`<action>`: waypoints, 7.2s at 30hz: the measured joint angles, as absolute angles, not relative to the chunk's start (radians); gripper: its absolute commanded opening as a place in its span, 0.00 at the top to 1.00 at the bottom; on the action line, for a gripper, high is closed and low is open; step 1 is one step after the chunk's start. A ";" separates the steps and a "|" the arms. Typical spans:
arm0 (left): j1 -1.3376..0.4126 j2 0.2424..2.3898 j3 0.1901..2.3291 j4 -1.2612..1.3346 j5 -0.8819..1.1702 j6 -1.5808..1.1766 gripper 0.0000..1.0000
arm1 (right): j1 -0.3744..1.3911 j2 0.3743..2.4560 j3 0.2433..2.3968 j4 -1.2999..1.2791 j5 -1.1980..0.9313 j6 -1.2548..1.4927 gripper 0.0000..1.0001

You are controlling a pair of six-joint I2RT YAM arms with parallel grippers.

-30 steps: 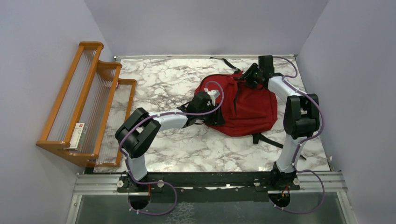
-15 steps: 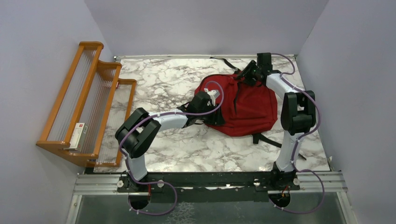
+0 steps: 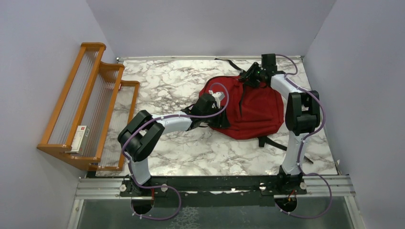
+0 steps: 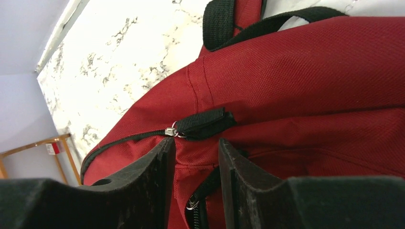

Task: Pack the student bag
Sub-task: Zip the student bag at the center of the board.

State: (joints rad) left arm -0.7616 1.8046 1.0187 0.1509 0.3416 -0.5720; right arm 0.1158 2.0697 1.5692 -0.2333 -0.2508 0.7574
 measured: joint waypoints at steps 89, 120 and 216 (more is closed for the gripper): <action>-0.509 2.078 1.420 -0.025 0.323 -0.546 0.21 | 0.124 1.589 0.881 -0.024 -0.299 0.487 0.63; -0.656 2.313 1.895 -0.124 0.337 -0.545 0.20 | 0.117 1.805 1.272 -0.063 -0.204 0.662 0.58; -0.844 2.168 1.359 0.435 -0.052 -0.357 1.00 | 0.098 2.036 1.473 -0.338 -0.572 0.425 0.98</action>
